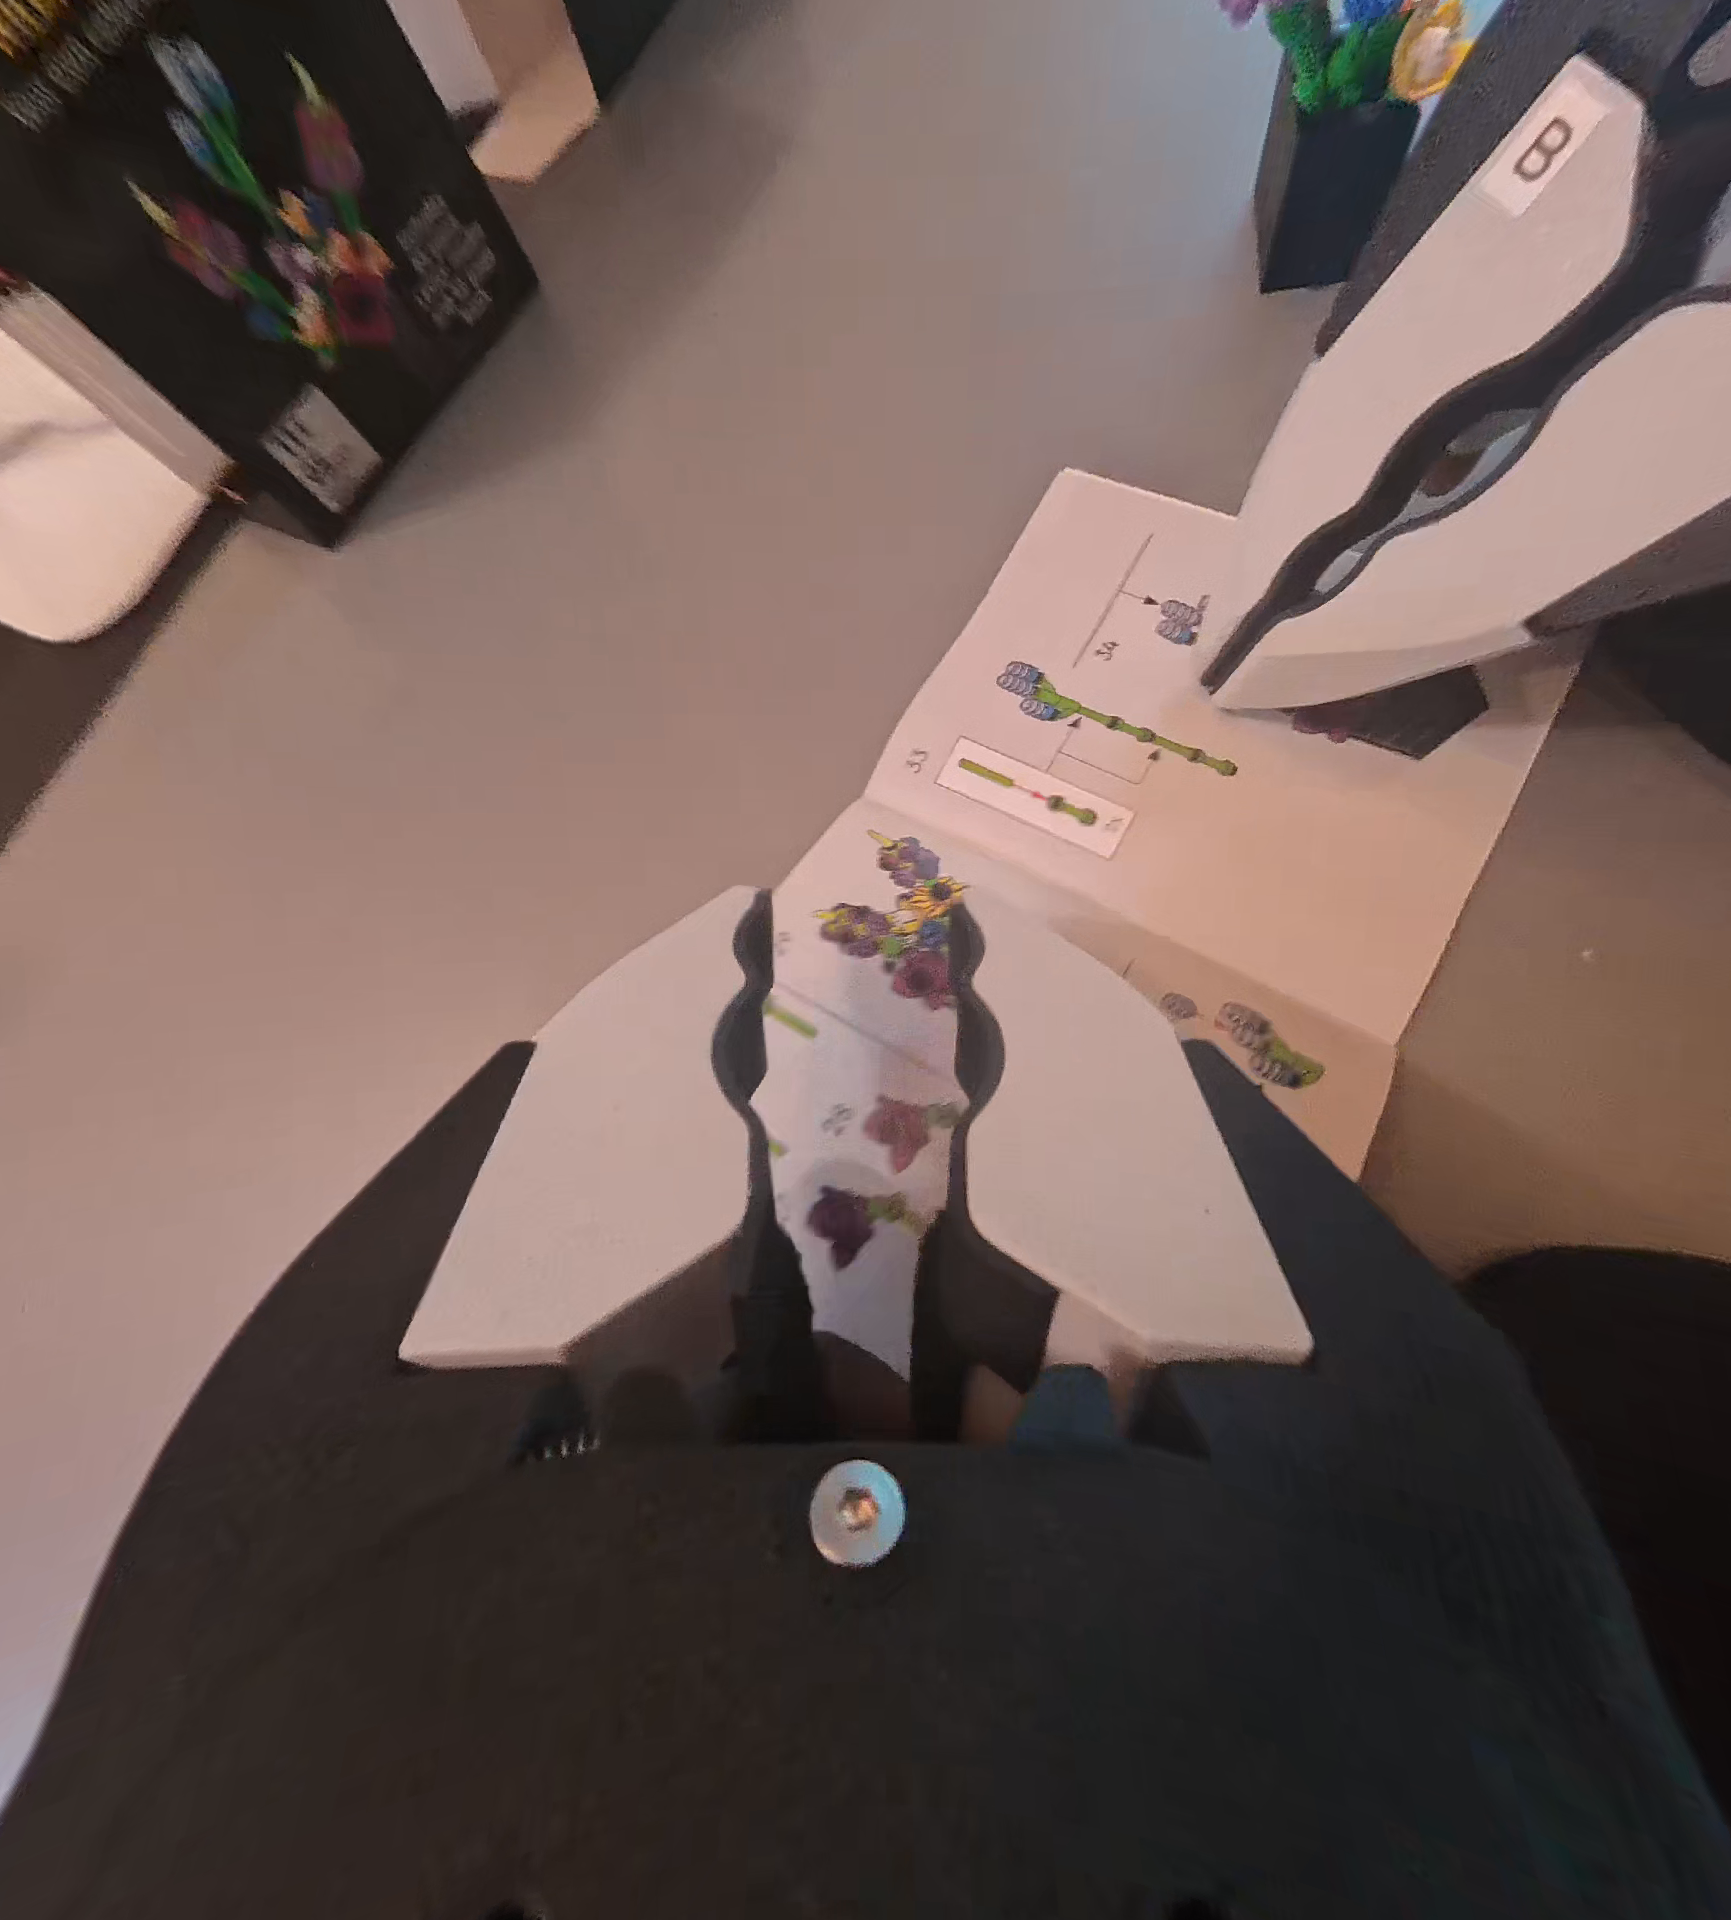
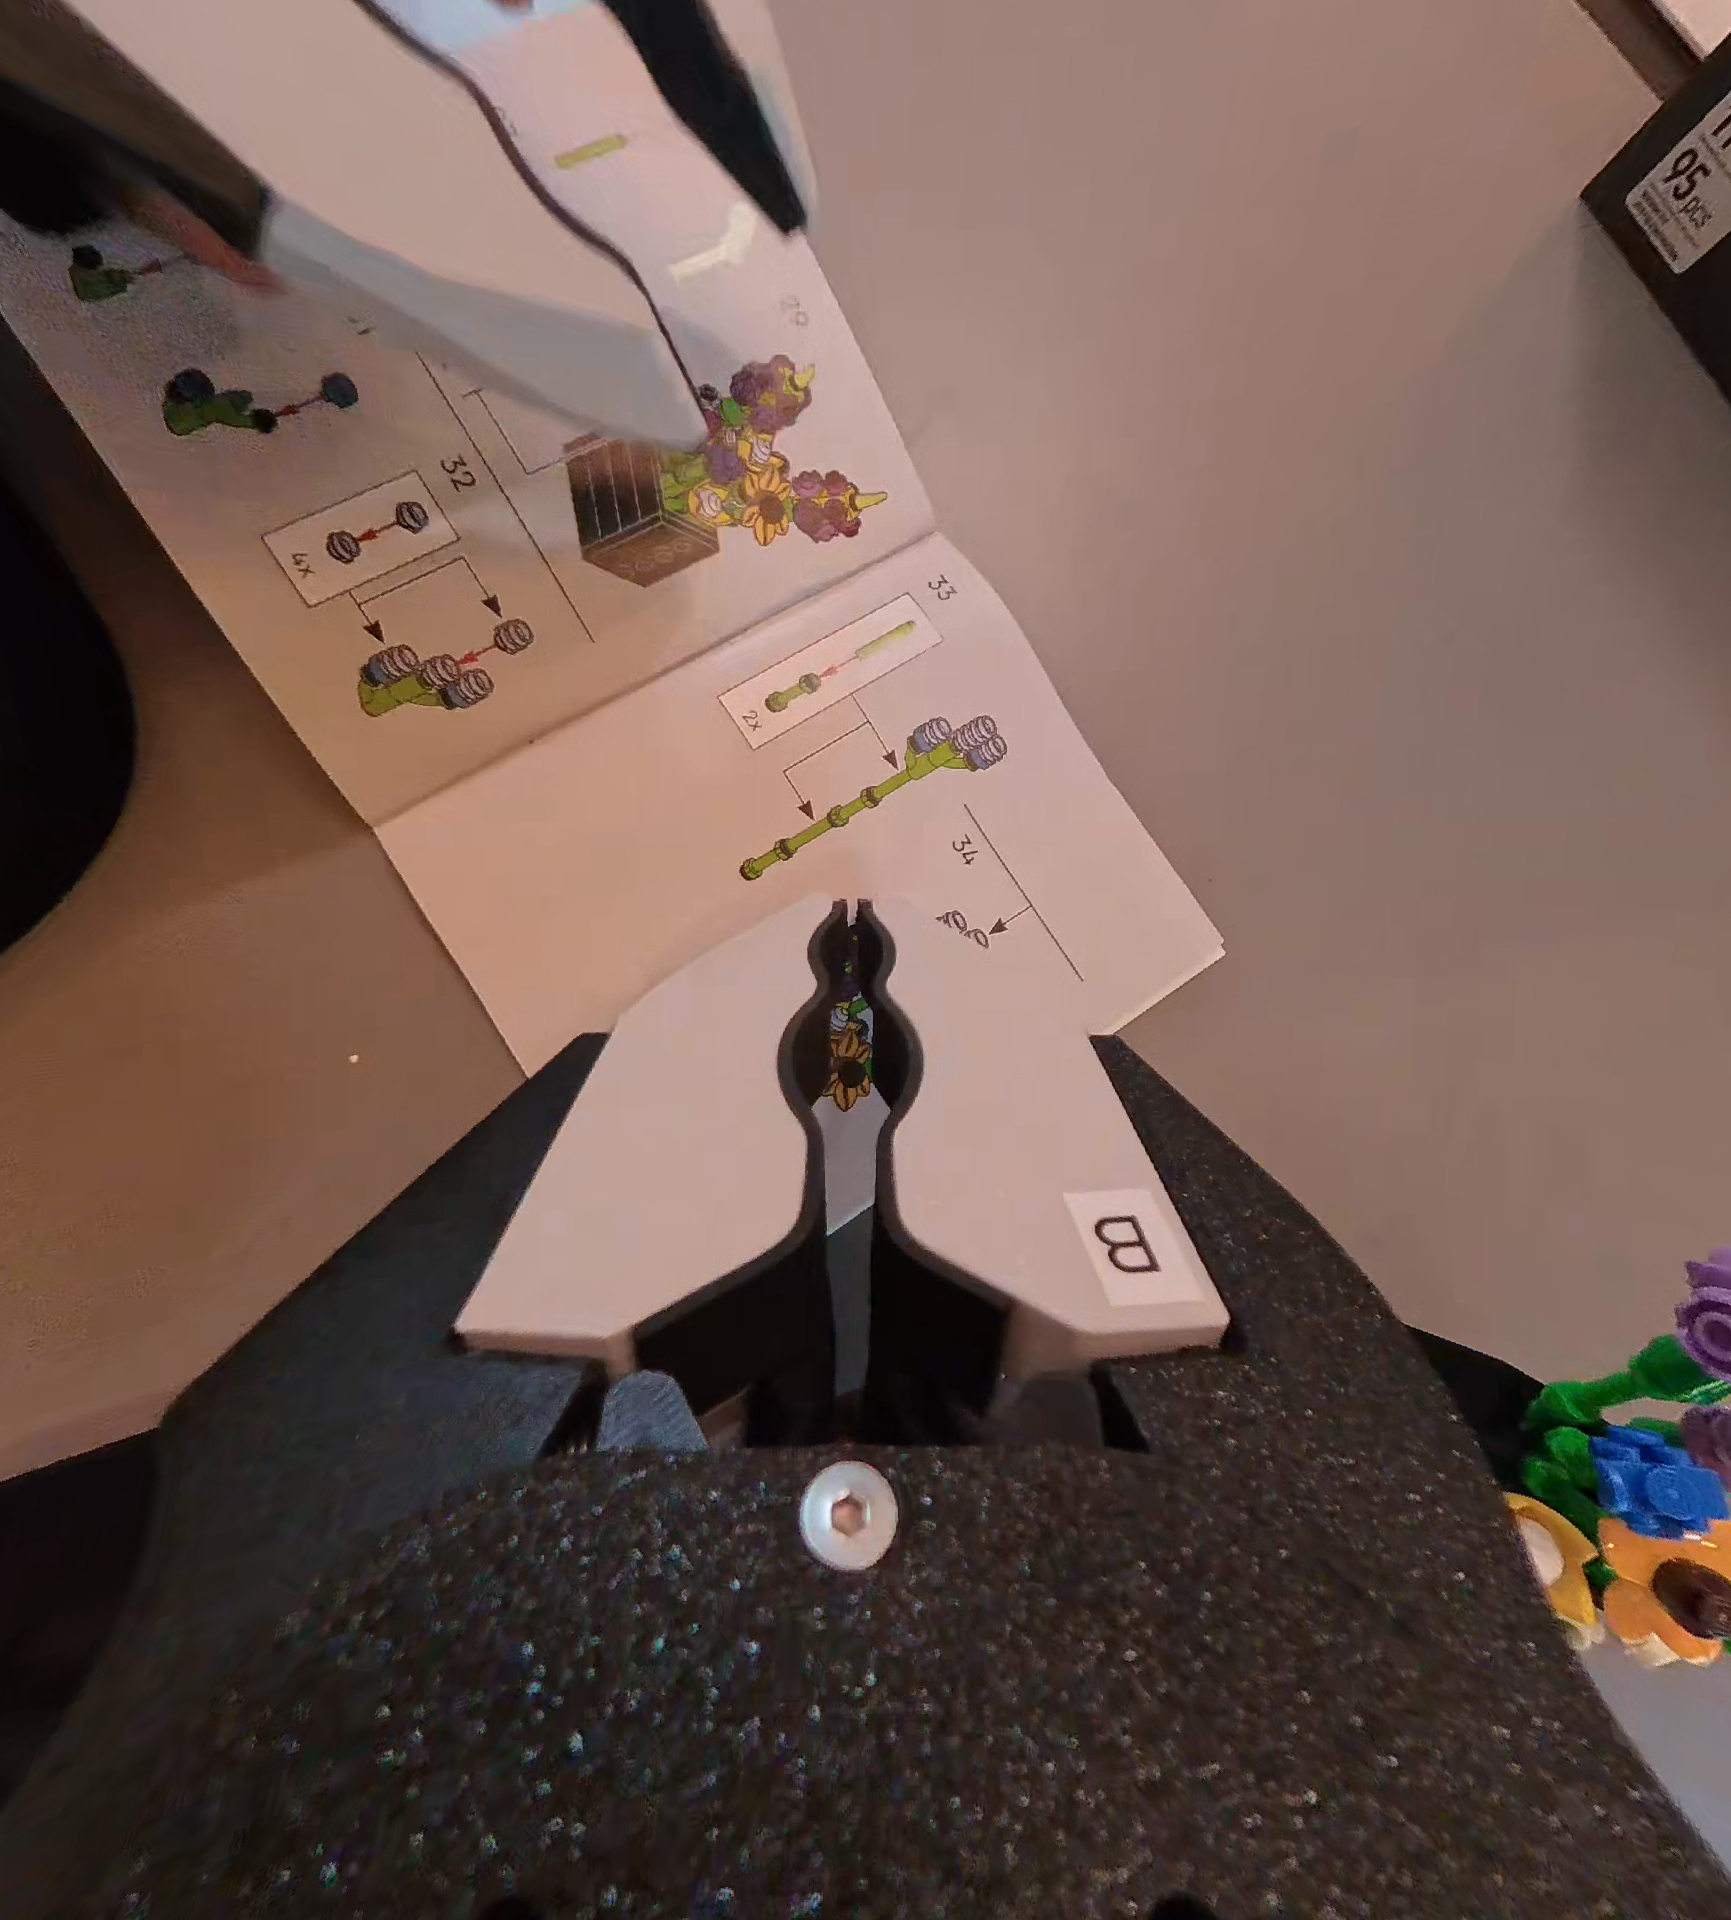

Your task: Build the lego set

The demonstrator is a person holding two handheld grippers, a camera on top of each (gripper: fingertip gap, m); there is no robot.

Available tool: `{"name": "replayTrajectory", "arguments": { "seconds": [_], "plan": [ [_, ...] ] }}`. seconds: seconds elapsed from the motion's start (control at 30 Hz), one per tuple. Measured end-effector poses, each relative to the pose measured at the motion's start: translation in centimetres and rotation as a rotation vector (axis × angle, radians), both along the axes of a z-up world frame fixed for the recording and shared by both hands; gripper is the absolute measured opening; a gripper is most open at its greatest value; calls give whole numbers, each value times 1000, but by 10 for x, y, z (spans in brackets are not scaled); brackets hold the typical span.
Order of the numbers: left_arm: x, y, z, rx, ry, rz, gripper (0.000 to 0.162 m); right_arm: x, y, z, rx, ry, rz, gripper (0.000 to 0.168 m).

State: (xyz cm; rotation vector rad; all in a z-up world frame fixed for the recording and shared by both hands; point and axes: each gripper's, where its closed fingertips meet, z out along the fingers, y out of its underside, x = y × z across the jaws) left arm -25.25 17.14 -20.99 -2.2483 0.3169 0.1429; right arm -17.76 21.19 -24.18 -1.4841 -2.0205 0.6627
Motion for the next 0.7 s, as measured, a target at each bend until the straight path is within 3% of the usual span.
{"name": "replayTrajectory", "arguments": {
  "seconds": [0.2,0.53,0.6,0.7],
  "plan": [
    [-27,-9,23,192,57,138,33,-2,1,11,16,80,-4,7],
    [-61,-23,90,659,37,358,27,-7,-4,69,-174,399,-5,21],
    [-65,-26,95,684,46,380,28,-3,-17,72,-192,396,81,19],
    [-70,-26,83,586,93,415,27,9,-40,50,-171,224,222,14]
  ]
}}
